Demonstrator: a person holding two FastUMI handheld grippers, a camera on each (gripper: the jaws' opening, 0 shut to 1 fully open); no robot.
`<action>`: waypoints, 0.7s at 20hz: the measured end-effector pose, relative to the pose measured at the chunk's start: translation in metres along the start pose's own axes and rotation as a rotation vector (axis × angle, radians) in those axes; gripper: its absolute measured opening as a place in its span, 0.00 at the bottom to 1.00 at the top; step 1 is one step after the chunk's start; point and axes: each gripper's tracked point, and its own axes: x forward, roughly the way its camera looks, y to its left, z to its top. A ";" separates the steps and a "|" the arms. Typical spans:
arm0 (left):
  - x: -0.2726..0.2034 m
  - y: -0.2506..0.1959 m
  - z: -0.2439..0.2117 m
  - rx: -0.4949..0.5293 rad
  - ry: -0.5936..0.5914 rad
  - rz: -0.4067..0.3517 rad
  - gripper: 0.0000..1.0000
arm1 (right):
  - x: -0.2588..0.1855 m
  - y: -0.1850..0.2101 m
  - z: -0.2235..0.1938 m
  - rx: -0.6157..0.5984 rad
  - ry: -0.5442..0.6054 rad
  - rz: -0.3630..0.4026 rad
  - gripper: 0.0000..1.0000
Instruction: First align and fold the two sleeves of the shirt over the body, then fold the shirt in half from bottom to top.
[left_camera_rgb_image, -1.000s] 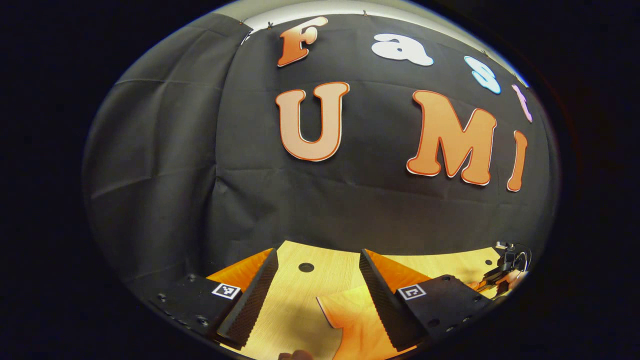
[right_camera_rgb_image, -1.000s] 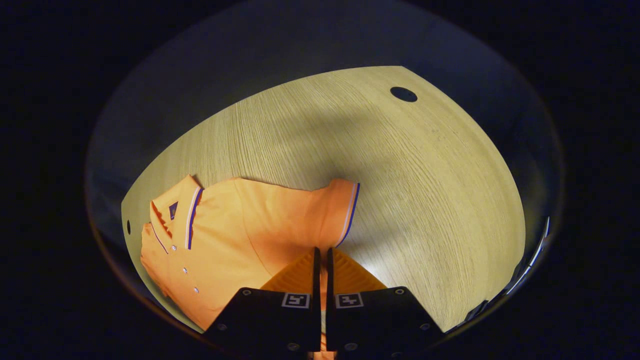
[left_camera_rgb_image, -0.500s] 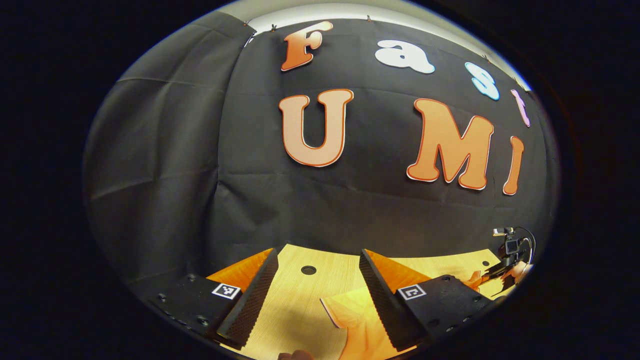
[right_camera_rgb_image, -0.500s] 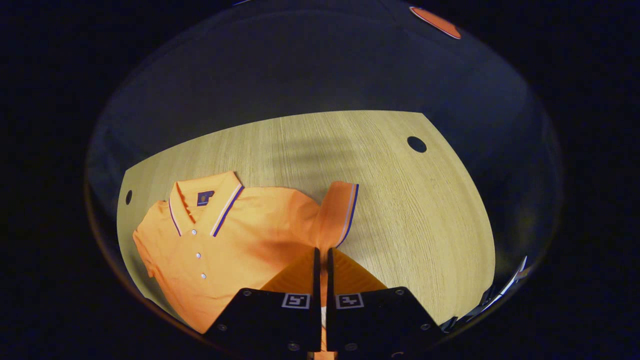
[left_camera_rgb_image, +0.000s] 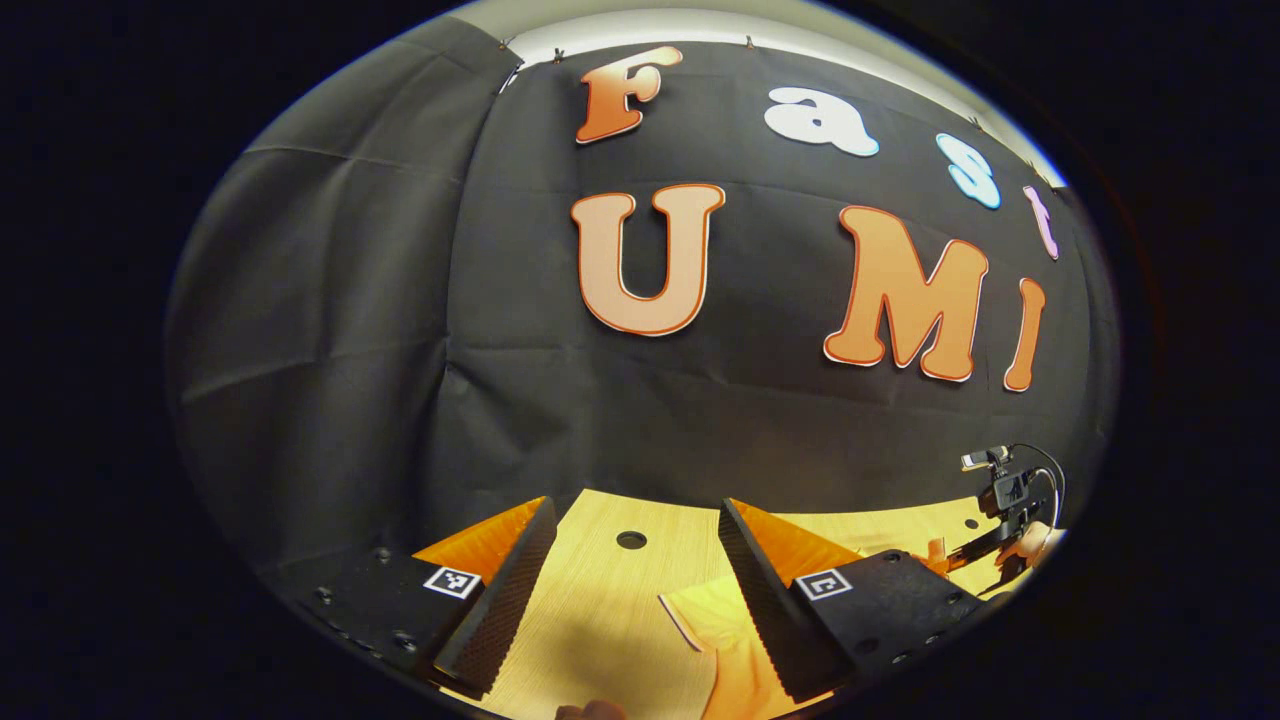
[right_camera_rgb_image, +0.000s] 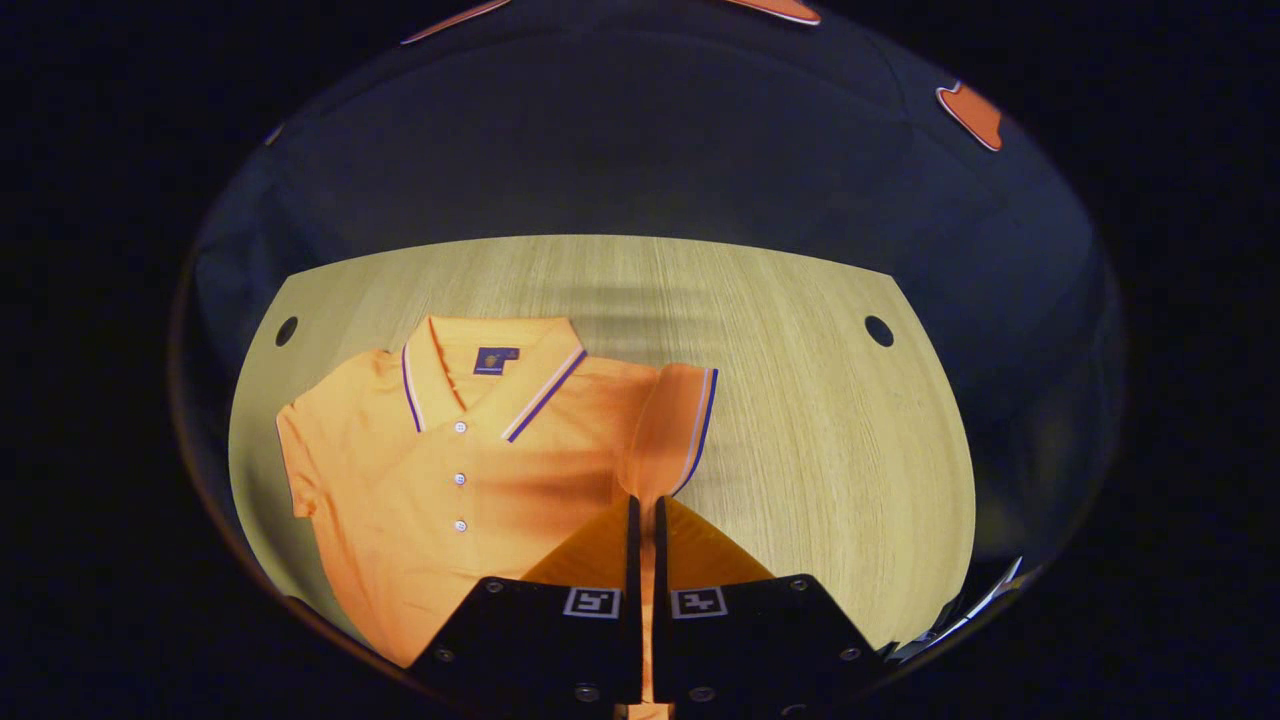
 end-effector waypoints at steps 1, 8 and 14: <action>-0.001 0.004 -0.002 0.000 0.003 0.003 0.98 | -0.001 0.009 0.000 -0.015 -0.004 0.018 0.04; -0.002 0.029 -0.006 0.000 0.011 0.022 0.98 | 0.004 0.058 0.001 0.006 -0.015 0.119 0.08; 0.002 0.032 -0.013 -0.004 0.033 0.022 0.98 | -0.004 0.088 0.011 0.056 -0.032 0.237 0.67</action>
